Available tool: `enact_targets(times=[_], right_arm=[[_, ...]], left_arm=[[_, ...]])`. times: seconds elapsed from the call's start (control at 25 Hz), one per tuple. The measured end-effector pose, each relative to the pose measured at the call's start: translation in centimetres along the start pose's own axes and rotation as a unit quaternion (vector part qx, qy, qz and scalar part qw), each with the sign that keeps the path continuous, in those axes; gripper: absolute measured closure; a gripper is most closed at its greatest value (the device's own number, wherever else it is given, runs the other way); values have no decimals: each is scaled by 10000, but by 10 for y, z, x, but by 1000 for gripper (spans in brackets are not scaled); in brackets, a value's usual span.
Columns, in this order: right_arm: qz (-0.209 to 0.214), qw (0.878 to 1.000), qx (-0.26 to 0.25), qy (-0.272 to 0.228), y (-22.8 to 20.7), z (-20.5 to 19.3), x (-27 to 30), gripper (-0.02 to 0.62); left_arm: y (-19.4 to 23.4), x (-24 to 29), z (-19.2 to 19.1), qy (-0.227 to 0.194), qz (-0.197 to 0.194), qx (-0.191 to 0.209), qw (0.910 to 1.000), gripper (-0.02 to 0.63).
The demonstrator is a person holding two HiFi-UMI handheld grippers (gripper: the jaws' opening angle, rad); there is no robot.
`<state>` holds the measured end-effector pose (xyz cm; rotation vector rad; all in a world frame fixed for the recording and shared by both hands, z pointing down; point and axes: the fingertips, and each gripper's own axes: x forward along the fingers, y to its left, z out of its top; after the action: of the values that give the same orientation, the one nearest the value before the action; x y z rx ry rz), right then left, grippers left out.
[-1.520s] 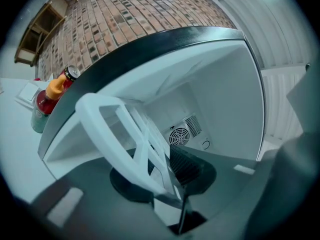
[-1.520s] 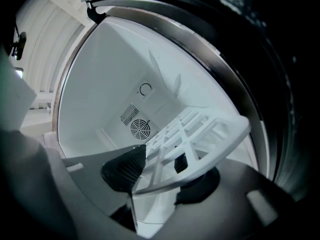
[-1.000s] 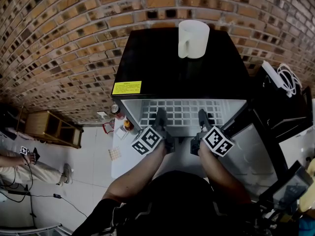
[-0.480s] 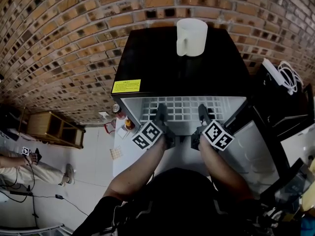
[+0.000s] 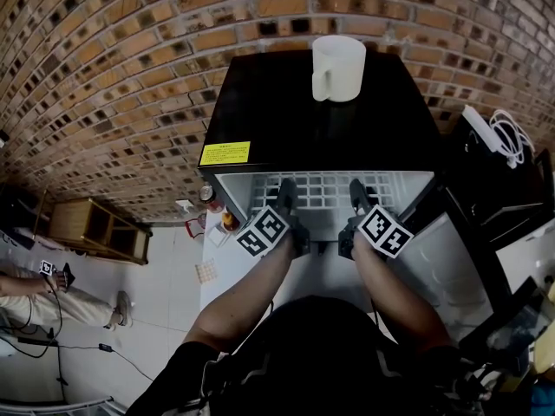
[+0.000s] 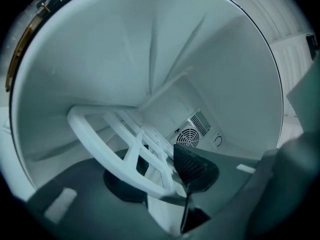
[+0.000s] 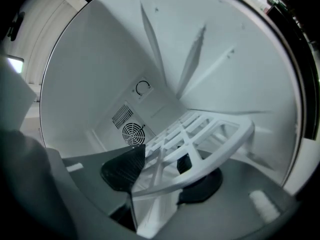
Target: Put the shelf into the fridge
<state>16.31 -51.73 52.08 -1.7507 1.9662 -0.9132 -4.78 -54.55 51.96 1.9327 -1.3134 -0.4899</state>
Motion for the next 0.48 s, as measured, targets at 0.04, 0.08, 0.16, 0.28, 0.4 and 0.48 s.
enact_targets(times=[0.04, 0.08, 0.16, 0.28, 0.4, 0.48], right_arm=[[-1, 10000, 1, 0, 0, 0, 1, 403], [-2, 10000, 7, 2, 0, 1, 3, 403], [2, 10000, 9, -1, 0, 1, 5, 403], [23, 10000, -21, -38, 0, 2, 6, 403], [14, 10000, -25, -61, 0, 4, 8, 403], [1, 10000, 5, -31, -1, 4, 11, 403]], left_arm=[[0, 1, 1, -2, -2, 6, 10000, 471], [0, 2, 1, -3, 0, 19, 10000, 471], [1, 4, 2, 2, 38, 61, 10000, 467], [2, 5, 2, -12, 103, 82, 9999, 459], [2, 6, 6, -124, 192, 256, 9994, 456], [3, 6, 11, -223, 344, 424, 9983, 454]])
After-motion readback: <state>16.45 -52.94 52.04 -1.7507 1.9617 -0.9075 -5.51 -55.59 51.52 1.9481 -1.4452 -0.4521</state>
